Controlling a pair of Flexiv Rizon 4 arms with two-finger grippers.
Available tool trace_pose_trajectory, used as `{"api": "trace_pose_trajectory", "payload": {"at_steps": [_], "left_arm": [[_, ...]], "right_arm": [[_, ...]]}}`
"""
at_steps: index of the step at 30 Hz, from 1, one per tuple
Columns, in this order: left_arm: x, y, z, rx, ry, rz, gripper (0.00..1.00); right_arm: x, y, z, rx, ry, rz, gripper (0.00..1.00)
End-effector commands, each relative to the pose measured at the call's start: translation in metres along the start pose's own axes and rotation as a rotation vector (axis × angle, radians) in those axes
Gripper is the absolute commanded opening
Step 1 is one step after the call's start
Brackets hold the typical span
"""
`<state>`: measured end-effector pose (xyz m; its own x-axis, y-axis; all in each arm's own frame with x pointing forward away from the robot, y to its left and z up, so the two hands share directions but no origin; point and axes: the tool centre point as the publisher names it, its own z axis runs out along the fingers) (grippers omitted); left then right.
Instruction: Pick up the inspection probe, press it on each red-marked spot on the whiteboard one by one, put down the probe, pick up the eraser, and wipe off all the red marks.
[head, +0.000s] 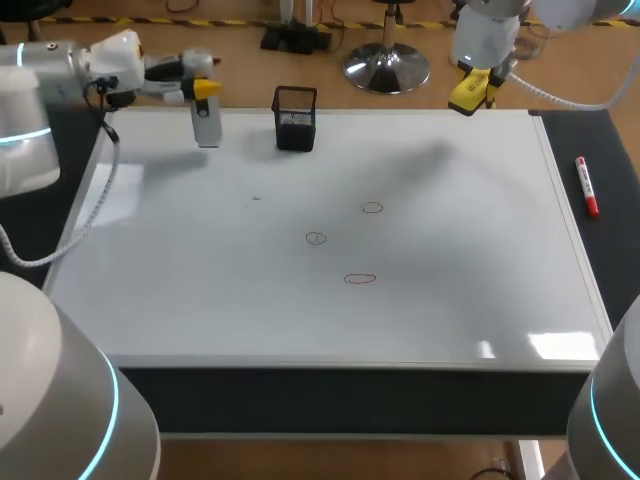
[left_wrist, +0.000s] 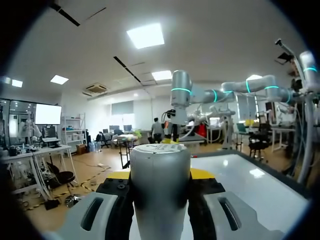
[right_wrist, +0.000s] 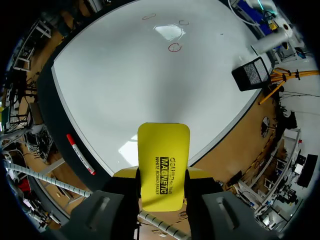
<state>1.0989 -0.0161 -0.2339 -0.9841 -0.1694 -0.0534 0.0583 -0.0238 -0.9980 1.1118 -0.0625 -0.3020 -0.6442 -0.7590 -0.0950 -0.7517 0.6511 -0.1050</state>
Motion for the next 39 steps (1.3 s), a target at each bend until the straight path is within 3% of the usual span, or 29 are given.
{"api": "trace_pose_trajectory", "payload": {"at_steps": [1,9,29,35,39], "left_arm": [[-0.017,0.007,-0.006,0.013,-0.016,-0.011,0.00],[-0.037,0.009,-0.019,0.027,-0.061,-0.022,0.00],[-0.039,0.008,-0.022,0.032,-0.069,-0.040,0.00],[-0.039,0.008,-0.022,0.032,-0.069,-0.040,0.00],[-0.039,0.008,-0.022,0.032,-0.069,-0.040,0.00]], "right_arm": [[0.000,-0.001,-0.001,0.000,0.005,-0.002,0.00],[0.000,-0.001,-0.001,0.000,0.005,-0.002,0.00],[0.000,-0.001,-0.001,0.000,0.005,-0.002,0.00],[-0.017,0.034,-0.006,0.007,-0.016,-0.101,0.00],[-0.031,0.071,-0.009,-0.006,-0.028,-0.157,0.00]]}}
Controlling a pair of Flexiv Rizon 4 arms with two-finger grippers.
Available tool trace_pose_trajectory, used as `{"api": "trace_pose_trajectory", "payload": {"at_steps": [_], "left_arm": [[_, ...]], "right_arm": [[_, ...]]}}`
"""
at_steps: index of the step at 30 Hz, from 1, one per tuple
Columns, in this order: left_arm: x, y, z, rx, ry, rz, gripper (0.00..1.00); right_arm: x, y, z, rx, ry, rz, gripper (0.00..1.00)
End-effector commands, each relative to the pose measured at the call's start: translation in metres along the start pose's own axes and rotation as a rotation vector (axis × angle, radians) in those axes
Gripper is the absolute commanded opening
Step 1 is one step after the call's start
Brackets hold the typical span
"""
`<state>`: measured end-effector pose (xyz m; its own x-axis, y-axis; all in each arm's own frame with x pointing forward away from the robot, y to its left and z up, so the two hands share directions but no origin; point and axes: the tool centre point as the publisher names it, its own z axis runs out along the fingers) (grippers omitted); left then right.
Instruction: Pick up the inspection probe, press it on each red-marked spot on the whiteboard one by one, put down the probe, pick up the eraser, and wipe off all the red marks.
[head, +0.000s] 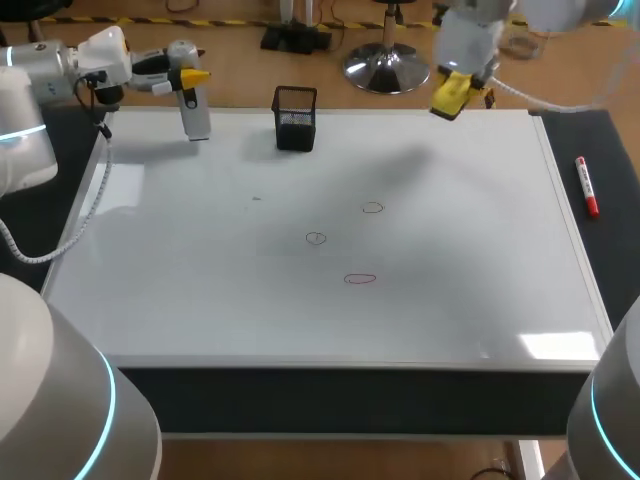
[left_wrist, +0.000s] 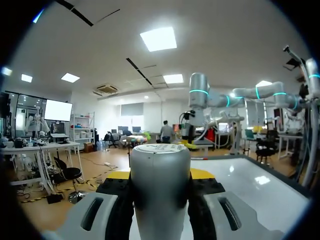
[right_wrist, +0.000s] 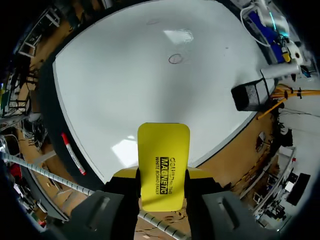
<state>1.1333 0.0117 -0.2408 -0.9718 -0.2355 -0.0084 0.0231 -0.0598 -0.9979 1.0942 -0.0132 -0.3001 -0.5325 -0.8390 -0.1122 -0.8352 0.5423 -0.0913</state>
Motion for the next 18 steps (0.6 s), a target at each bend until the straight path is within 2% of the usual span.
{"api": "trace_pose_trajectory", "payload": {"at_steps": [1,3,9,18], "left_arm": [[0.000,0.000,0.000,0.003,0.000,0.002,0.00],[0.000,0.000,0.000,0.003,0.000,0.002,0.00],[0.000,0.000,0.000,0.003,0.000,0.002,0.00],[0.000,0.000,0.000,0.003,0.000,0.002,0.00]], "right_arm": [[-0.012,0.030,-0.004,0.019,-0.001,-0.034,0.00],[-0.019,0.041,-0.004,0.019,-0.005,-0.066,0.00],[-0.045,0.101,0.001,-0.020,-0.025,-0.190,0.00],[-0.072,0.178,0.002,-0.045,-0.045,-0.328,0.00]]}}
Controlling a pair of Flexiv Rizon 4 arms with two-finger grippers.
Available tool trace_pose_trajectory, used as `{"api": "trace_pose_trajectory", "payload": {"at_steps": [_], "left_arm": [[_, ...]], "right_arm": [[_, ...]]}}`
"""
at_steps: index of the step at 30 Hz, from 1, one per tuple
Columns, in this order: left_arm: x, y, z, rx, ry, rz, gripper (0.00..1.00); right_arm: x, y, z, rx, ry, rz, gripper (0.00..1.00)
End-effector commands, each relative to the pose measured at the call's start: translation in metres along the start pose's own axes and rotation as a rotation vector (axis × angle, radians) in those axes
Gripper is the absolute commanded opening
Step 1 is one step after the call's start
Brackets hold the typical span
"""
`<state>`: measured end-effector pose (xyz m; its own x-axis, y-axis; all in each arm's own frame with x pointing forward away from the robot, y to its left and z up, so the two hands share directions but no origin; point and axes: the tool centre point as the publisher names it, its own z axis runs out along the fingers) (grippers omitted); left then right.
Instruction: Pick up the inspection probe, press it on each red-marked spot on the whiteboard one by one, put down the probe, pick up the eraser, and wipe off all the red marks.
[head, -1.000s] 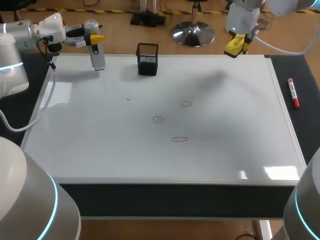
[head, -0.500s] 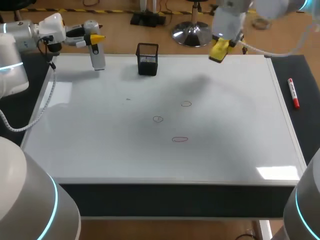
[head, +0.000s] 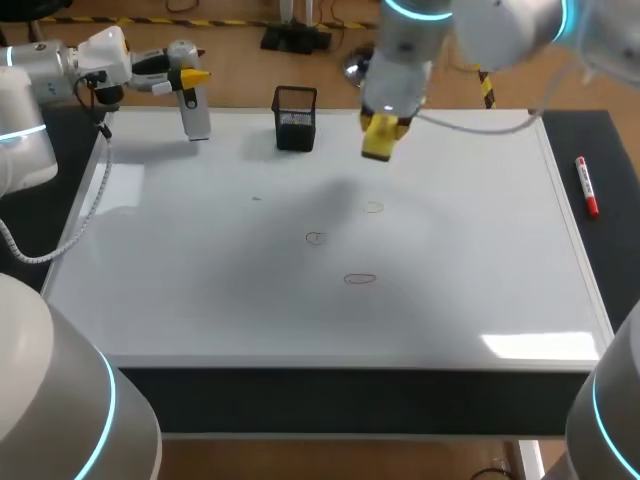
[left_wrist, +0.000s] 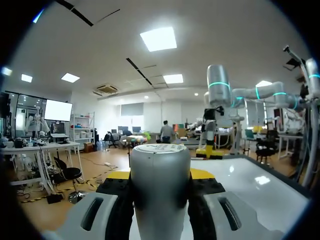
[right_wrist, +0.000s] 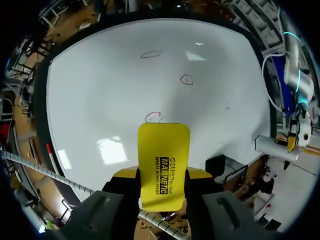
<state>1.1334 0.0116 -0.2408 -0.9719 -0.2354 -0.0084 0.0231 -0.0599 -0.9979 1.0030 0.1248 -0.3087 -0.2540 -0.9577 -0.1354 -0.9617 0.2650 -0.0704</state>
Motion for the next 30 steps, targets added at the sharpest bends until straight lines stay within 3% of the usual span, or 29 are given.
{"api": "trace_pose_trajectory", "payload": {"at_steps": [1,15,22,30], "left_arm": [[0.000,0.000,0.000,0.003,0.000,0.002,0.00],[0.000,0.000,0.000,0.003,0.000,0.002,0.00],[0.000,0.000,0.000,0.003,0.000,0.002,0.00],[0.000,0.000,0.000,0.003,0.000,0.002,0.00]], "right_arm": [[-0.018,0.030,0.004,0.006,0.007,-0.042,0.00],[-0.060,0.113,0.041,-0.094,-0.032,-0.096,0.00],[-0.071,0.138,0.064,-0.154,-0.025,-0.111,0.00],[-0.081,0.151,0.086,-0.194,0.005,-0.137,0.00]]}}
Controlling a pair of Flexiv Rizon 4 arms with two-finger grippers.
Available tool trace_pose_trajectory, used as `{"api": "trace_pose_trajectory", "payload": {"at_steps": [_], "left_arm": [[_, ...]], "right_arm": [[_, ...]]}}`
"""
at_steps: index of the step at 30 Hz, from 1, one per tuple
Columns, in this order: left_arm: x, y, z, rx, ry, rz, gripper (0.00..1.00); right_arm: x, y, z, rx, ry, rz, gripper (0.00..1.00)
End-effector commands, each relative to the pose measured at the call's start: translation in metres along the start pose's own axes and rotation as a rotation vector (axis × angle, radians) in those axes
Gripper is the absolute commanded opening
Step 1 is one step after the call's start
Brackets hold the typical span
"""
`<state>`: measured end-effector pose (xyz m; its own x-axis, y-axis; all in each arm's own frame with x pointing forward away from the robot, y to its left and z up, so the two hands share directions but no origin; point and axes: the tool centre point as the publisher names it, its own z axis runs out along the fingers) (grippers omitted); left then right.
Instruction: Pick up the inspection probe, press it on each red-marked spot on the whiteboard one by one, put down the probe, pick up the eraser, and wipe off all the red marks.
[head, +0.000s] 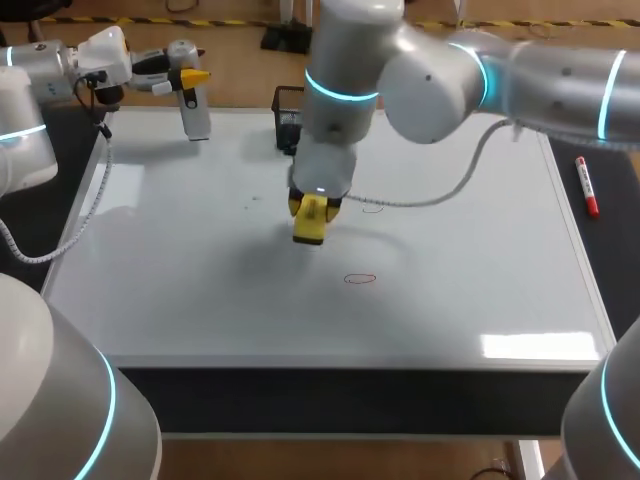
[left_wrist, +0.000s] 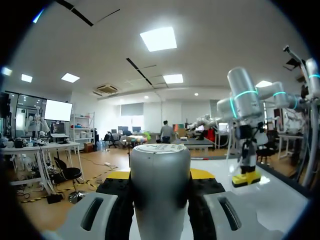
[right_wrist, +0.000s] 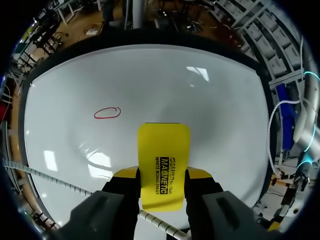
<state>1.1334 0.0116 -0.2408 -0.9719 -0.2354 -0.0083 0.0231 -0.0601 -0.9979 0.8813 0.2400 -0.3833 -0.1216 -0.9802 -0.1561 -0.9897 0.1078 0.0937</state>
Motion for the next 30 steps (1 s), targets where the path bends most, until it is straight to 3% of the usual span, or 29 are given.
{"api": "trace_pose_trajectory", "payload": {"at_steps": [1,14,30], "left_arm": [[0.000,0.000,0.000,0.003,0.000,0.002,0.00],[0.000,0.000,0.000,0.003,0.000,0.002,0.00],[0.000,0.000,0.000,0.003,0.000,0.002,0.00]], "right_arm": [[-0.013,-0.006,0.014,-0.013,0.034,-0.004,0.00],[-0.025,-0.012,0.031,-0.014,0.071,-0.028,0.00],[-0.015,-0.013,0.054,-0.039,0.079,-0.016,0.00]]}}
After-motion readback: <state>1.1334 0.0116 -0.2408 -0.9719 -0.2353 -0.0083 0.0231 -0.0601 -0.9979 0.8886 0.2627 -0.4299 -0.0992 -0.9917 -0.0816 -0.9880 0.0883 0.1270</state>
